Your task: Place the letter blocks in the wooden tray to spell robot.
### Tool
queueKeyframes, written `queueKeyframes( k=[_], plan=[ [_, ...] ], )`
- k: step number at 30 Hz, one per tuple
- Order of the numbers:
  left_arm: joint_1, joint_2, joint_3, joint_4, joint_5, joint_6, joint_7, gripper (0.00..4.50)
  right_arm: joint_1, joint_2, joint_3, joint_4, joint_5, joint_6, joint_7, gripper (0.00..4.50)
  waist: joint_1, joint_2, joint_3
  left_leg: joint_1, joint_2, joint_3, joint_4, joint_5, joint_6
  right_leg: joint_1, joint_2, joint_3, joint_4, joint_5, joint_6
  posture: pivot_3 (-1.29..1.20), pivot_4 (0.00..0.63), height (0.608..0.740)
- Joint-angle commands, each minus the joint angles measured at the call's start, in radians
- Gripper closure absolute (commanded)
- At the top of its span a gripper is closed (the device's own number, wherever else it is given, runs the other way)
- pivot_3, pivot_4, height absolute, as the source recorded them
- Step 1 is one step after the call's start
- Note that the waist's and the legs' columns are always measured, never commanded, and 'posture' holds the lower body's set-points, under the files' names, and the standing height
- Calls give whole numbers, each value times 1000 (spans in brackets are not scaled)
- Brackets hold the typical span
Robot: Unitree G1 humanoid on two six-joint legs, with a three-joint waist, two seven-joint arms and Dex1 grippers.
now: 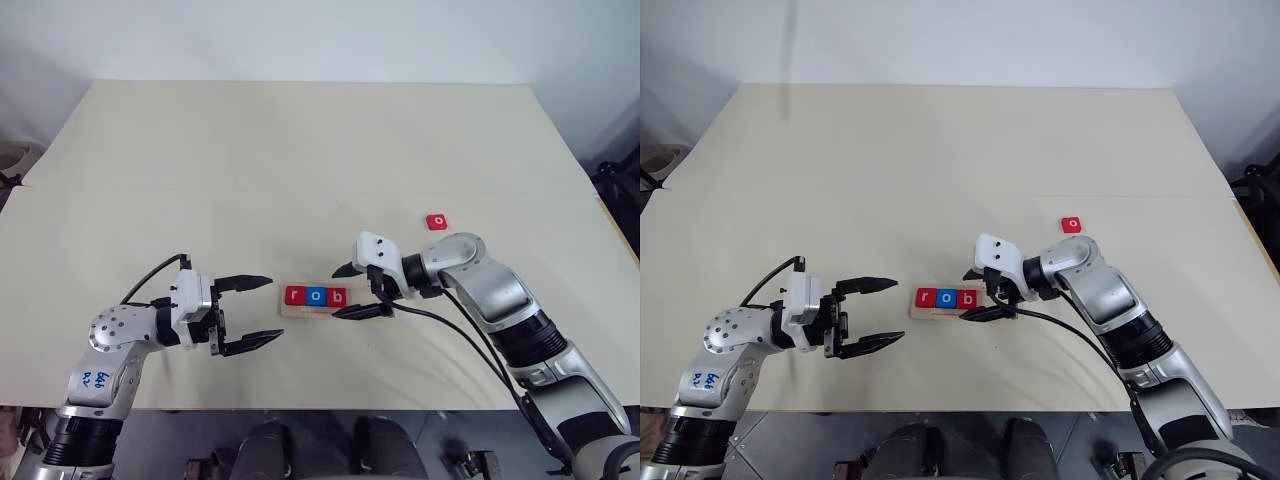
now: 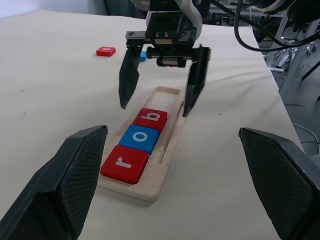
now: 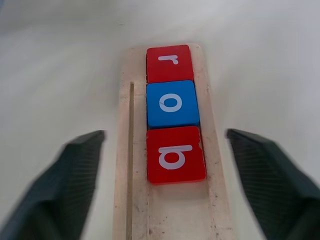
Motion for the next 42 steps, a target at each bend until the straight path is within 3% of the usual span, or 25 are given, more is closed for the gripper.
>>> queueKeyframes(
  k=[1,7,13,17,24,27,34,42],
  plan=[
    [-6,11,22,-19,-10,-15,-3,0,-12,-25,-46,-42,22,-2,6,25,1,0,0,0,0,0,0,0,0,0,0,0,0,0,0,0,150,740],
    [-15,10,19,-8,-10,-15,-8,0,22,-87,-102,-72,51,-1,18,25,2,0,0,0,0,0,0,0,0,0,0,0,0,0,0,0,150,740],
    [-21,7,16,3,-7,-19,-16,0,159,-166,-247,-123,103,-65,-2,25,4,0,0,0,0,0,0,0,0,1,0,0,-1,0,0,0,150,740],
    [-19,11,16,16,-10,-13,-23,0,371,-219,-489,-128,156,-121,-68,25,15,0,0,-1,-1,0,0,0,0,2,0,-2,-3,0,0,0,150,740],
    [-66,6,22,82,-8,3,-18,0,778,-106,-900,-228,234,-357,-203,25,24,0,0,0,0,1,-2,0,0,3,2,-3,-5,0,0,0,150,740],
    [-93,7,23,120,-4,-6,-34,0,939,-60,-987,-280,262,-416,-207,25,29,0,0,1,0,3,-2,0,0,3,2,-3,-5,0,0,0,150,740],
    [-140,4,15,182,7,-29,-70,0,1123,37,-1049,-286,250,-574,-264,25,21,0,0,4,0,2,-2,0,0,4,2,1,-6,0,0,0,150,740],
    [-156,-2,19,189,7,-21,-65,0,1074,11,-994,-239,253,-599,-297,25,8,0,0,4,0,1,-2,0,0,3,2,2,-6,0,0,0,150,740]
  ],
)
